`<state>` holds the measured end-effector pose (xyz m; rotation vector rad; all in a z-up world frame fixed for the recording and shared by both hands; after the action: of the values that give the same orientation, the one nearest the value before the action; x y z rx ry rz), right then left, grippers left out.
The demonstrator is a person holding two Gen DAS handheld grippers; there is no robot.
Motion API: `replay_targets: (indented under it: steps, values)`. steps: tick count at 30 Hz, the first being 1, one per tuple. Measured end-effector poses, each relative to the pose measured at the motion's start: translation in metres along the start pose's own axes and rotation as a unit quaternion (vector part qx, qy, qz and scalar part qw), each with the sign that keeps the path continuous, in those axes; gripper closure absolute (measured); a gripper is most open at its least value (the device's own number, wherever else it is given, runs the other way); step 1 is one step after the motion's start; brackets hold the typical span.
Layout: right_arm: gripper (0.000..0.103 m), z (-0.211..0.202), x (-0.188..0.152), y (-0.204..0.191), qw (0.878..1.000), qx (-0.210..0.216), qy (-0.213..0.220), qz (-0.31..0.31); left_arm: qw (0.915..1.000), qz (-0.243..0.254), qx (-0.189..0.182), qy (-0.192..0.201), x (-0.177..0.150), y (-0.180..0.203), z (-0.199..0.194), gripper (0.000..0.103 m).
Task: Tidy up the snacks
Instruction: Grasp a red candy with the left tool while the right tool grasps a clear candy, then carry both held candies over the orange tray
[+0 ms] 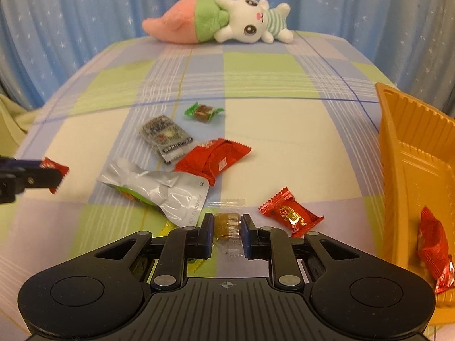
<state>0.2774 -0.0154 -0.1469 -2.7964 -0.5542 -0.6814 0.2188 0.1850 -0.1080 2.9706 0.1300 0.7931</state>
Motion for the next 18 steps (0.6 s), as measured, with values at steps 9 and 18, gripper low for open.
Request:
replay_targets:
  steps: [9,18]
  values:
    - [0.083,-0.047,-0.006,0.009,0.999,0.031,0.028,0.025,0.9994,0.024,-0.019,0.018,0.000,0.032,-0.022,0.081]
    - [0.083,-0.097,-0.027,0.041,0.996,0.041,0.046,0.058,0.9956,0.066,-0.059,0.030,-0.001,0.093,-0.041,0.081]
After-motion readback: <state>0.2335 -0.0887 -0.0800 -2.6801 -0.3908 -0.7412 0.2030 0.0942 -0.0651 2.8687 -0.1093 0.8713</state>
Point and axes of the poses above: each gripper's, at about its wrist camera, not at the fingertips, and z roughly the way its jaws point, y to its right, x to its top, the point moved 4 cm from there along z, roughly the way its jaws point, and after that the axes turned 9 degrees about -y, right-handed, at the moved point
